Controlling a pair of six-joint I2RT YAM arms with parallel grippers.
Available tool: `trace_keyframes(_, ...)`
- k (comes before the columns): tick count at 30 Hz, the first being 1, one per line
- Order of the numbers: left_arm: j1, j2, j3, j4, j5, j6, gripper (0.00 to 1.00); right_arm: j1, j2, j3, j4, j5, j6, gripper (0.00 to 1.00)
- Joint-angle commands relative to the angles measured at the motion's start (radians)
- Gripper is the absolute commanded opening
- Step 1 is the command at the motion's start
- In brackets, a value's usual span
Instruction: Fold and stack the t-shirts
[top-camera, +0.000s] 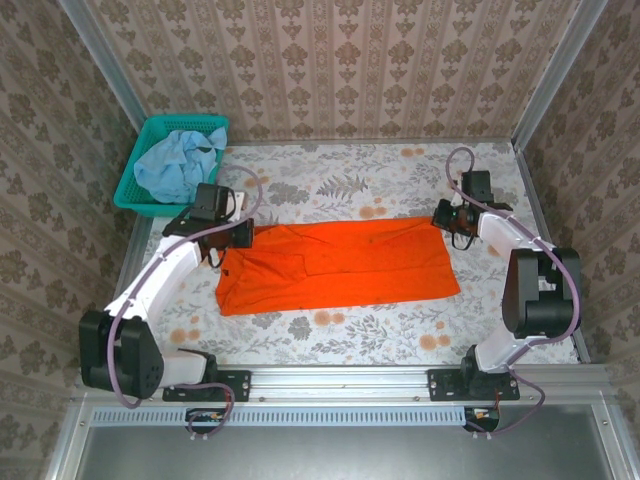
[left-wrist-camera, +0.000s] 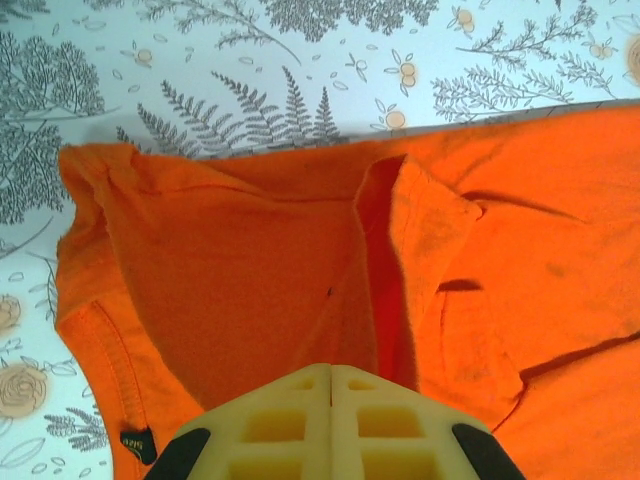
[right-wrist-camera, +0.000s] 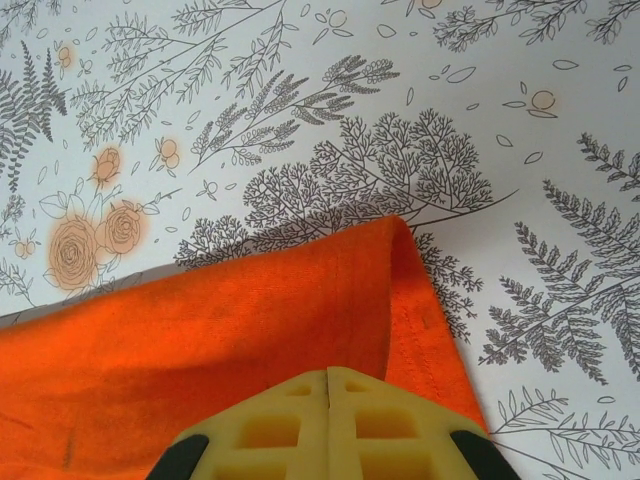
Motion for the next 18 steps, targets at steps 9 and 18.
trace_keyframes(9,0.002,-0.083,-0.052,-0.078,0.053,-0.105,0.0,-0.025,-0.009,-0.003,-0.002,-0.019,-0.024,0.0)
trace_keyframes(18,0.006,-0.105,-0.109,-0.213,-0.036,-0.162,0.11,-0.025,-0.036,-0.069,0.005,-0.02,-0.014,0.0)
